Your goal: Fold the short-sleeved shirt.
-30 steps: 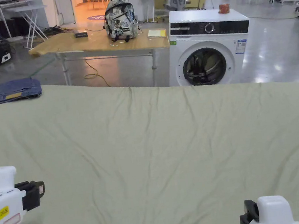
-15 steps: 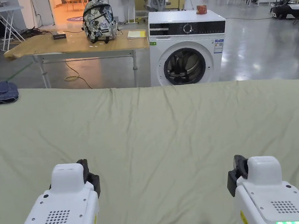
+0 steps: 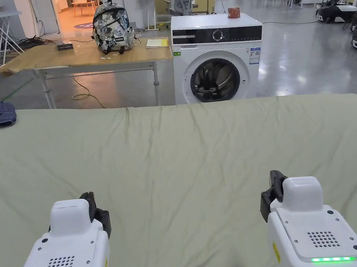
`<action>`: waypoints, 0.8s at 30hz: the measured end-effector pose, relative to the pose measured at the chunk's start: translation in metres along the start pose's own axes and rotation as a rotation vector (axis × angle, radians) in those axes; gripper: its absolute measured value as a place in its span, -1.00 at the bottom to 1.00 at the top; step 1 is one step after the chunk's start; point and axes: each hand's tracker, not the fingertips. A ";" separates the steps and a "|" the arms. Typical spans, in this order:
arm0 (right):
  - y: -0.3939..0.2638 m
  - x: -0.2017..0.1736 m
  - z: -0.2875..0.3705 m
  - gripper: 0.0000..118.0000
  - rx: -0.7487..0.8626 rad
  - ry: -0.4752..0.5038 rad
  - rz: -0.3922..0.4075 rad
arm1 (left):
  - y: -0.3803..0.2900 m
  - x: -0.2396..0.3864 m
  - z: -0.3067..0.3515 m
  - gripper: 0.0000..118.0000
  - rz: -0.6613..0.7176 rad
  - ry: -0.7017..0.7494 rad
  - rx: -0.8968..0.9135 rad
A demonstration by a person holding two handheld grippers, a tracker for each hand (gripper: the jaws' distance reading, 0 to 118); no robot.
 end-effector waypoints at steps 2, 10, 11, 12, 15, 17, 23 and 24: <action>0.000 -0.001 -0.001 -1.00 -0.004 0.004 0.000 | 0.000 -0.002 0.000 -1.00 -0.004 -0.003 0.004; -0.001 -0.002 0.000 -1.00 0.001 0.003 0.006 | 0.001 -0.005 -0.001 -1.00 0.005 -0.005 0.006; -0.001 -0.002 0.000 -0.96 0.003 0.003 0.006 | 0.002 -0.005 -0.001 -1.00 0.005 -0.010 0.010; -0.001 -0.002 0.000 -0.89 0.003 -0.001 0.008 | 0.002 -0.004 -0.001 -1.00 0.001 -0.005 0.015; 0.001 -0.003 0.000 -0.54 0.001 -0.009 0.007 | 0.003 0.000 0.001 -0.65 -0.021 0.032 0.050; 0.002 -0.003 0.000 -0.37 0.010 -0.021 0.008 | 0.004 -0.001 0.002 -0.47 -0.020 0.017 0.069; 0.004 -0.002 -0.001 0.45 0.025 -0.047 -0.005 | 0.007 0.003 0.000 0.64 -0.032 -0.013 0.065; 0.005 -0.002 -0.003 0.53 0.025 -0.040 -0.004 | 0.006 0.004 0.000 0.64 -0.043 -0.007 0.069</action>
